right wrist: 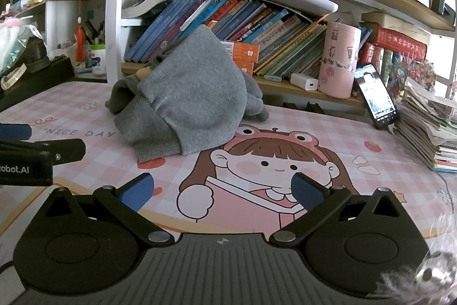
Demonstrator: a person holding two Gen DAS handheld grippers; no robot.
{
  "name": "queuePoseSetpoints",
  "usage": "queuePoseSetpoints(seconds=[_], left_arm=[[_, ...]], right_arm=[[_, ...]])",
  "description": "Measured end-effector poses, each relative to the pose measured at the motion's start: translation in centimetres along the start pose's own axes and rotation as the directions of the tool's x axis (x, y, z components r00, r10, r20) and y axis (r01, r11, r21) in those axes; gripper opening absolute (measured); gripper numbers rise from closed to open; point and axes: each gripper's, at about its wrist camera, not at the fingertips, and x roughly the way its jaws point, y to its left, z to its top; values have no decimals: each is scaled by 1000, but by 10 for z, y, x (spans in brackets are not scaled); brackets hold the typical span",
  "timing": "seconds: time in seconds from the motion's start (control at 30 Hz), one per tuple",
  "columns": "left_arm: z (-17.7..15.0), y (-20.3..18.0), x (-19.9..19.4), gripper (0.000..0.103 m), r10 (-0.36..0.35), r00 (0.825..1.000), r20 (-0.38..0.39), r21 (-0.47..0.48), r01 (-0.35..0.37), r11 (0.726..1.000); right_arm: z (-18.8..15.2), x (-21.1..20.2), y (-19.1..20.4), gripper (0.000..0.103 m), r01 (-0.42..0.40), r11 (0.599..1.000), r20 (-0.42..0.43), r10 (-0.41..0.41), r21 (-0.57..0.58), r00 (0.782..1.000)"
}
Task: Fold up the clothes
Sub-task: 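Move both tools toward the crumpled grey sweatshirt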
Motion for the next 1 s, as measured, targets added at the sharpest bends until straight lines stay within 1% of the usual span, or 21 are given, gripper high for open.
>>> queuePoseSetpoints(seconds=[0.2, 0.33, 0.43, 0.57, 0.7, 0.8, 1.0], left_arm=[[0, 2, -1, 103, -7, 1000, 3, -3, 7, 1000], [0, 7, -2, 103, -30, 999, 11, -31, 31, 999], [1, 9, -1, 103, -28, 1000, 8, -49, 29, 998], [1, 8, 0, 103, -28, 1000, 6, -48, 28, 998], [0, 7, 1, 103, -49, 999, 8, -43, 49, 998], [1, 8, 1, 103, -60, 998, 5, -51, 60, 997], [1, 11, 3, 103, -60, 998, 0, -68, 60, 996]], right_arm=[[0, 1, -1, 103, -11, 1000, 0, 11, 8, 1000], [0, 3, -13, 103, -48, 996, -11, 49, 76, 999], [1, 4, -21, 103, -47, 993, -12, 49, 104, 999], [2, 2, -23, 103, -31, 998, 31, 29, 61, 999], [4, 0, -18, 103, -36, 999, 76, 36, -12, 996], [6, 2, -15, 103, -49, 998, 89, 53, -47, 995], [14, 11, -10, 103, -89, 994, 102, 96, -68, 990]])
